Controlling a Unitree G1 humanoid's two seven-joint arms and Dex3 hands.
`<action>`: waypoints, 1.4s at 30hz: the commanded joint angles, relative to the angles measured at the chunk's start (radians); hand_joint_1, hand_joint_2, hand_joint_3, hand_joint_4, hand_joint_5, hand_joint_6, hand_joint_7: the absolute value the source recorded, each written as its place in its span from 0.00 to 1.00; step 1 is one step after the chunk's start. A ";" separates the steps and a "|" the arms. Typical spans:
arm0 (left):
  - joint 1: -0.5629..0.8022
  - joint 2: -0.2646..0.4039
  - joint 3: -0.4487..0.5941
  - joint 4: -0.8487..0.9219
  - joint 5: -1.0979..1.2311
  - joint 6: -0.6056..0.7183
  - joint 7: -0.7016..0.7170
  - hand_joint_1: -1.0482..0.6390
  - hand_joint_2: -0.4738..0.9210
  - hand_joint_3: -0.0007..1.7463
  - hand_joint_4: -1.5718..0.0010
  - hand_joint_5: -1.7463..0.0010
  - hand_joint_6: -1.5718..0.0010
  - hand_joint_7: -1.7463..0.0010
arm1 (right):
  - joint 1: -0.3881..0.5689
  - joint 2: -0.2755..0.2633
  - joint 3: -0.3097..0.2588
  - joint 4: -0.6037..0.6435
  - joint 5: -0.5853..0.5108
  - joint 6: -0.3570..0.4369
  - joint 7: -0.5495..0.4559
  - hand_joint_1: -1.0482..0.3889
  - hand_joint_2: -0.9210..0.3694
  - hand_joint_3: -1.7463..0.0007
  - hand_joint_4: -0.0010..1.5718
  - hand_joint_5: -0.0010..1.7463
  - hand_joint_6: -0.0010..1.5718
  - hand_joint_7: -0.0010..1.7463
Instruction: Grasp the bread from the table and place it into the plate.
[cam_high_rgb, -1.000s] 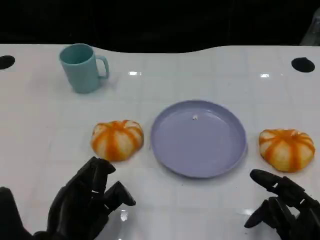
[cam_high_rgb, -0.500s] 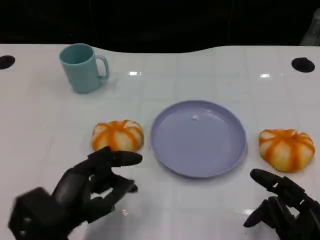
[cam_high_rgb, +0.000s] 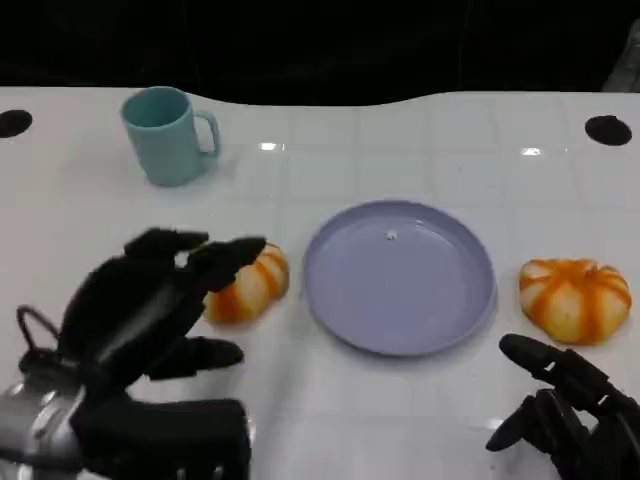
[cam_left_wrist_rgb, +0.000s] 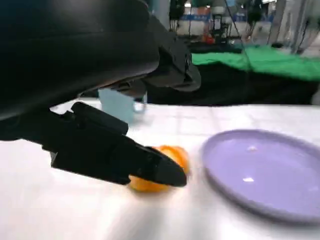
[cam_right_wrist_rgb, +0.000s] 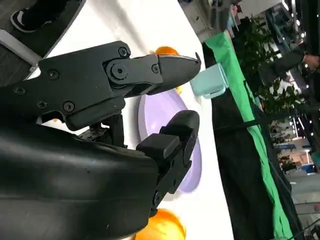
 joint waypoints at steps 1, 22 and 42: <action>-0.084 0.024 -0.064 0.027 0.092 0.089 -0.056 0.27 0.95 0.00 0.99 0.84 0.86 1.00 | 0.003 -0.015 -0.008 0.001 0.003 -0.005 0.006 0.20 0.00 0.84 0.37 0.85 0.58 0.26; -0.562 -0.112 -0.314 0.874 0.084 0.209 0.042 0.31 0.91 0.00 0.90 0.92 0.86 1.00 | 0.006 -0.010 -0.013 0.004 -0.001 -0.018 0.024 0.21 0.00 0.83 0.37 0.85 0.57 0.26; -0.712 -0.192 -0.343 1.303 -0.108 0.048 0.300 0.45 0.99 0.01 0.51 0.20 0.37 0.67 | 0.023 -0.006 -0.010 -0.008 0.006 -0.017 0.032 0.21 0.00 0.83 0.38 0.78 0.56 0.26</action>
